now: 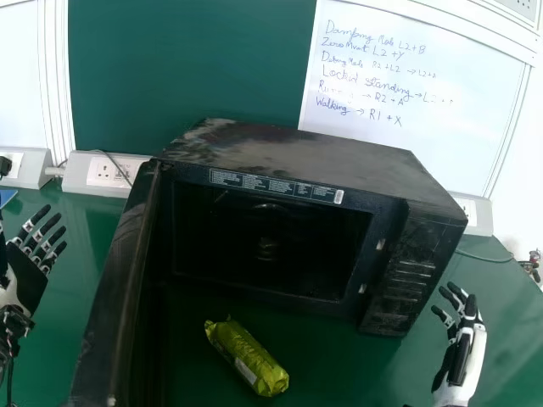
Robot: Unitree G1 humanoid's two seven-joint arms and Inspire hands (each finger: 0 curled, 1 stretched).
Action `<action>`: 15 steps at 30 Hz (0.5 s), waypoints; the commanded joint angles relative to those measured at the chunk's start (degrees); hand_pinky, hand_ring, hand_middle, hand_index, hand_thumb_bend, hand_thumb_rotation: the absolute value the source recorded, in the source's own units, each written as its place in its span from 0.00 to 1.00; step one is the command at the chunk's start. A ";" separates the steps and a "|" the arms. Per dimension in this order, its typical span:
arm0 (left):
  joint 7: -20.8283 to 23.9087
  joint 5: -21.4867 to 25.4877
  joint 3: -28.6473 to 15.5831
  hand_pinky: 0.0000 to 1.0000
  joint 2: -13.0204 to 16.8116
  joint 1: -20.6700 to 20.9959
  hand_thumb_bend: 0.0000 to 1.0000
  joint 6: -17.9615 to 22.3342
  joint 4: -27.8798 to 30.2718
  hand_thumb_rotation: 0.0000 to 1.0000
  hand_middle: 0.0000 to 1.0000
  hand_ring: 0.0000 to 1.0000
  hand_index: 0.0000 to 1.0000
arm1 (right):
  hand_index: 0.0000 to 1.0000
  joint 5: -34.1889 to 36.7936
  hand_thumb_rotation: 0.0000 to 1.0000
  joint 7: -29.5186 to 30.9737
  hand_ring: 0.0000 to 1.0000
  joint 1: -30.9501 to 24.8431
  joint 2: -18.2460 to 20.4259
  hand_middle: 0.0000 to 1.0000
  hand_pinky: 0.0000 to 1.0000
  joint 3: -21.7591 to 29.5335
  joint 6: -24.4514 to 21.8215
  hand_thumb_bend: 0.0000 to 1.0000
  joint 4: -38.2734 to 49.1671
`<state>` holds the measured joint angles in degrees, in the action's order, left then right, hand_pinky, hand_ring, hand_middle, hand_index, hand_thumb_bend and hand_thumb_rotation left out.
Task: Put biscuit inside oven
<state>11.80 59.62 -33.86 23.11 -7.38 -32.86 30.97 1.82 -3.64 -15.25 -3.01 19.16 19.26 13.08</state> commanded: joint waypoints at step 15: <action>-1.55 -1.55 0.74 1.00 0.14 0.42 0.28 0.19 -0.50 0.17 0.91 0.97 0.89 | 0.74 0.16 0.72 -0.06 0.72 0.37 -0.47 0.71 0.70 -0.13 -0.68 0.84 0.73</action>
<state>10.91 58.61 -33.53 23.12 -7.37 -33.00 30.83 1.83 -3.59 -15.25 -3.01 19.07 19.15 13.12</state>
